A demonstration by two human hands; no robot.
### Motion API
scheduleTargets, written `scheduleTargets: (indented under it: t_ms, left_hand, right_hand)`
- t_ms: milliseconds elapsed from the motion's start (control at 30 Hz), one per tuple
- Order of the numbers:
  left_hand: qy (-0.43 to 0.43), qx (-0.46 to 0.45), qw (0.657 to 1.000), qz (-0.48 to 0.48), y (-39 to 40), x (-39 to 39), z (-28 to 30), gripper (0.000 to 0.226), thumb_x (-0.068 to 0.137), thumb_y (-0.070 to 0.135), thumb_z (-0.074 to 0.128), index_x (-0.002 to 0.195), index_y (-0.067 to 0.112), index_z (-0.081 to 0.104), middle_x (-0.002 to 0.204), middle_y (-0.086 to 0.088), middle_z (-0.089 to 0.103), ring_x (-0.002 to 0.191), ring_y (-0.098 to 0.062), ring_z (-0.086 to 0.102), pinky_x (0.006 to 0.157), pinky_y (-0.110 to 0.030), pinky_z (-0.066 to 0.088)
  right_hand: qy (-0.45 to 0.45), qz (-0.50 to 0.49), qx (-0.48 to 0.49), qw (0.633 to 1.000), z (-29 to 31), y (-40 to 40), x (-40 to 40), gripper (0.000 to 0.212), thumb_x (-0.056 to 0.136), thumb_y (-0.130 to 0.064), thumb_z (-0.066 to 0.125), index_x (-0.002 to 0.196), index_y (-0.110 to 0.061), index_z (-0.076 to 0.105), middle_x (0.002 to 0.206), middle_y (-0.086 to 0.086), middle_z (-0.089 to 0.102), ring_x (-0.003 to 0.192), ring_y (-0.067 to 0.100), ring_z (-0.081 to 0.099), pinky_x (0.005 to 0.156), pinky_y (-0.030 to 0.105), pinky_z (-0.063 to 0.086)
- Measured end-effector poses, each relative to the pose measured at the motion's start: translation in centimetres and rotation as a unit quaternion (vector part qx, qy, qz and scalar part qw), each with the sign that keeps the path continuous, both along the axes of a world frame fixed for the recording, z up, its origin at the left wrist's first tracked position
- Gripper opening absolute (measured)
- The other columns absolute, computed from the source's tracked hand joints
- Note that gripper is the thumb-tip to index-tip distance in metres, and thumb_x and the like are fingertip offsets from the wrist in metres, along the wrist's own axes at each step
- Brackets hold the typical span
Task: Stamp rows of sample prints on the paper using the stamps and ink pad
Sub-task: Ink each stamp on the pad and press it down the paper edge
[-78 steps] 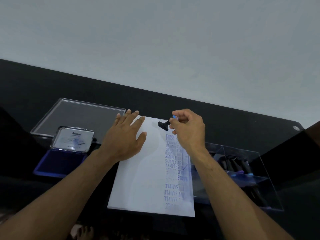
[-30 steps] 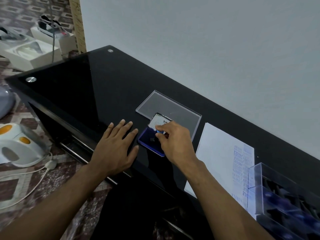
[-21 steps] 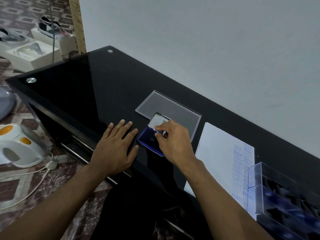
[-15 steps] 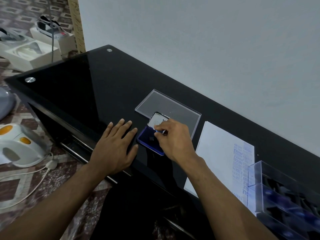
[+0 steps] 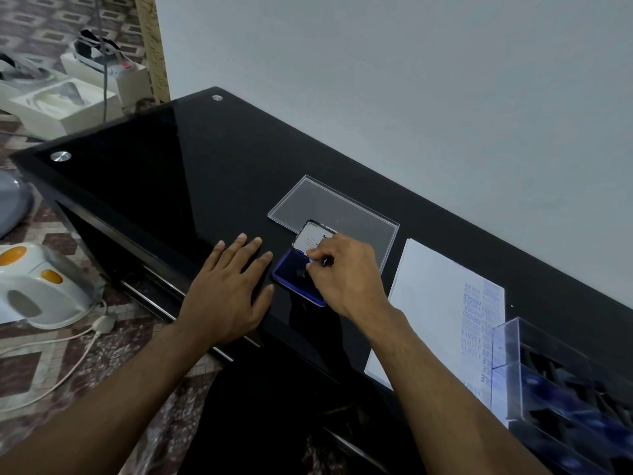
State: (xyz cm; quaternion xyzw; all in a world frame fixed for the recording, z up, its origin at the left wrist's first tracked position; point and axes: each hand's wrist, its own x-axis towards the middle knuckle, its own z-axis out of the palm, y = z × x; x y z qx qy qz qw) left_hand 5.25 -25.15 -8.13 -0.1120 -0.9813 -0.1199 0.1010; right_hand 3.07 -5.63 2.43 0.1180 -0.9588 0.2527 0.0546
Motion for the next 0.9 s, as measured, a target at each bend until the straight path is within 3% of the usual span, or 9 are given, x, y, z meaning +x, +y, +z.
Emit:
scheduleTargets:
  t_ms: [233, 533, 800, 900]
  left_hand:
    - [-0.003, -0.001, 1.000, 0.000, 0.0, 0.0, 0.1, 0.065, 0.097, 0.058, 0.028, 0.149, 0.023, 0.045, 0.160, -0.006, 0.036, 0.152, -0.024, 0.020, 0.124, -0.051, 0.018]
    - [-0.015, -0.005, 1.000, -0.001, 0.0, 0.0, 0.2, 0.065, 0.097, 0.058, 0.028, 0.150, 0.024, 0.043, 0.161, -0.005, 0.034, 0.153, -0.023, 0.018, 0.124, -0.050, 0.015]
    - [-0.029, 0.047, 0.998, -0.016, 0.7, -0.2, 1.8, 0.071, 0.093, 0.062, 0.026, 0.153, 0.025, 0.037, 0.161, -0.003, 0.032, 0.153, -0.023, 0.017, 0.125, -0.050, 0.013]
    - [-0.016, 0.057, 0.998, -0.038, 2.8, -0.2, 3.0, 0.068, 0.094, 0.059, 0.030, 0.152, 0.023, 0.038, 0.159, -0.003, 0.036, 0.151, -0.022, 0.022, 0.125, -0.049, 0.017]
  right_hand:
    - [0.007, -0.005, -0.004, 1.000, -0.1, -0.2, 0.2, 0.017, 0.089, -0.016, 0.069, 0.104, -0.016, 0.077, 0.105, -0.003, 0.071, 0.089, 0.007, 0.062, 0.085, 0.023, 0.054]
    - [-0.005, -0.004, -0.003, 1.000, -0.1, -0.1, 0.1, 0.019, 0.091, -0.017, 0.066, 0.108, -0.017, 0.075, 0.107, -0.003, 0.070, 0.086, 0.002, 0.055, 0.081, 0.015, 0.046]
    - [0.032, -0.060, -0.096, 0.993, -1.0, 2.3, 1.6, 0.025, 0.091, -0.018, 0.067, 0.116, -0.021, 0.070, 0.117, -0.003, 0.066, 0.100, 0.011, 0.063, 0.086, 0.025, 0.057]
    - [0.041, -0.087, -0.107, 0.990, -0.9, 4.4, 2.2, 0.025, 0.090, -0.020, 0.068, 0.115, -0.021, 0.069, 0.117, -0.002, 0.065, 0.101, 0.012, 0.063, 0.082, 0.017, 0.055]
